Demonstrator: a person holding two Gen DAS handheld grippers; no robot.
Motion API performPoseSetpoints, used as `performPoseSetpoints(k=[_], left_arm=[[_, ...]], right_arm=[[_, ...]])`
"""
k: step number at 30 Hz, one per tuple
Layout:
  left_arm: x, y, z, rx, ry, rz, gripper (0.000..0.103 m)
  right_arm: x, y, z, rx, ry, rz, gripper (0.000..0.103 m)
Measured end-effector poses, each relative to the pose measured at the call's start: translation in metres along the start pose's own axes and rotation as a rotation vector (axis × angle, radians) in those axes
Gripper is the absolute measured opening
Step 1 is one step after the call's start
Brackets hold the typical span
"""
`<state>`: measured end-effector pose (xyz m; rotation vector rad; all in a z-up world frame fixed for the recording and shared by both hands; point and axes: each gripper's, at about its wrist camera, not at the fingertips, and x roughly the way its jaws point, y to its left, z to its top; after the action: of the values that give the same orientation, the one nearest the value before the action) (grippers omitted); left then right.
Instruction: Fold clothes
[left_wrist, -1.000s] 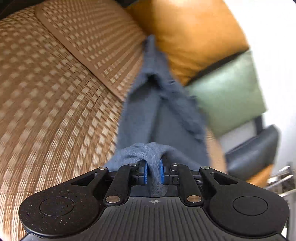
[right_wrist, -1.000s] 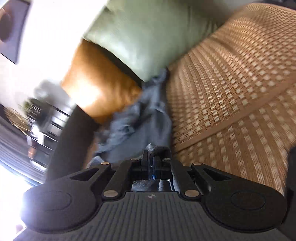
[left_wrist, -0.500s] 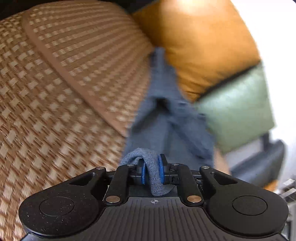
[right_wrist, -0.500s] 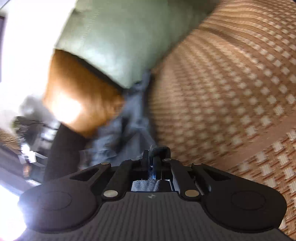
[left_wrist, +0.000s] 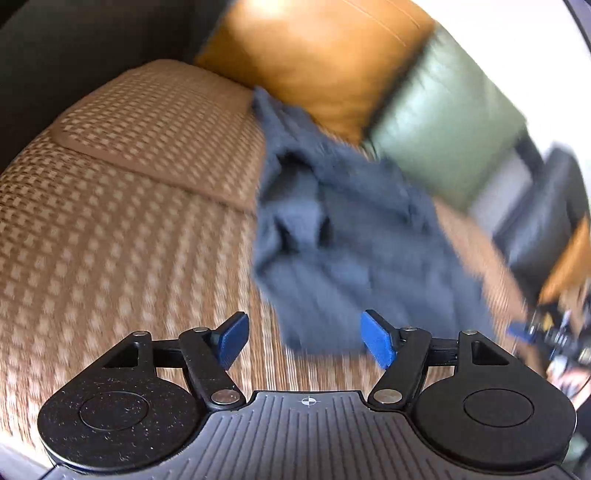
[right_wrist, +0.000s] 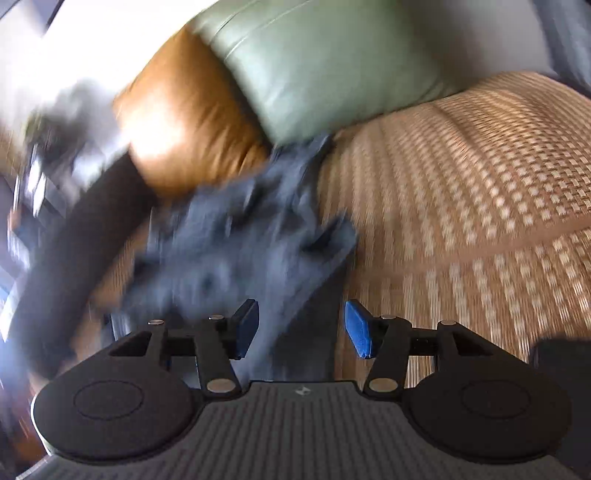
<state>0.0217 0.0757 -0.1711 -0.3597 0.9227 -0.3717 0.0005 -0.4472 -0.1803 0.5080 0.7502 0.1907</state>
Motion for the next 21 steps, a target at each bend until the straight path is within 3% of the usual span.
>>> performPoseSetpoints(k=[4, 11, 13, 14, 15, 16, 18, 21], left_arm=[[0.016, -0.022, -0.023, 0.109, 0.022, 0.033, 0.08], [0.036, -0.038, -0.019, 0.17, -0.007, 0.078, 0.077], [0.039, -0.038, -0.016, 0.19, 0.01, 0.088, 0.046], [0.039, -0.037, -0.014, 0.2, 0.016, 0.092, 0.027], [0.033, -0.035, -0.012, 0.206, 0.015, 0.088, 0.023], [0.027, -0.033, -0.011, 0.212, 0.014, 0.084, 0.021], [0.018, -0.029, -0.008, 0.241, 0.017, 0.092, 0.019], [0.022, -0.017, -0.011, 0.282, 0.068, 0.126, 0.018]], right_arm=[[-0.001, 0.008, -0.02, -0.096, 0.028, -0.015, 0.061], [-0.002, 0.023, -0.055, -0.263, 0.077, -0.042, 0.061], [-0.001, 0.023, -0.052, -0.259, 0.084, -0.027, 0.06], [0.0, 0.023, -0.05, -0.256, 0.087, -0.018, 0.055], [0.001, 0.023, -0.048, -0.252, 0.091, -0.01, 0.023], [0.002, 0.023, -0.046, -0.249, 0.094, -0.002, 0.01], [-0.004, 0.022, -0.041, -0.238, 0.085, 0.021, 0.01], [-0.009, 0.009, -0.038, -0.237, 0.123, -0.027, 0.009]])
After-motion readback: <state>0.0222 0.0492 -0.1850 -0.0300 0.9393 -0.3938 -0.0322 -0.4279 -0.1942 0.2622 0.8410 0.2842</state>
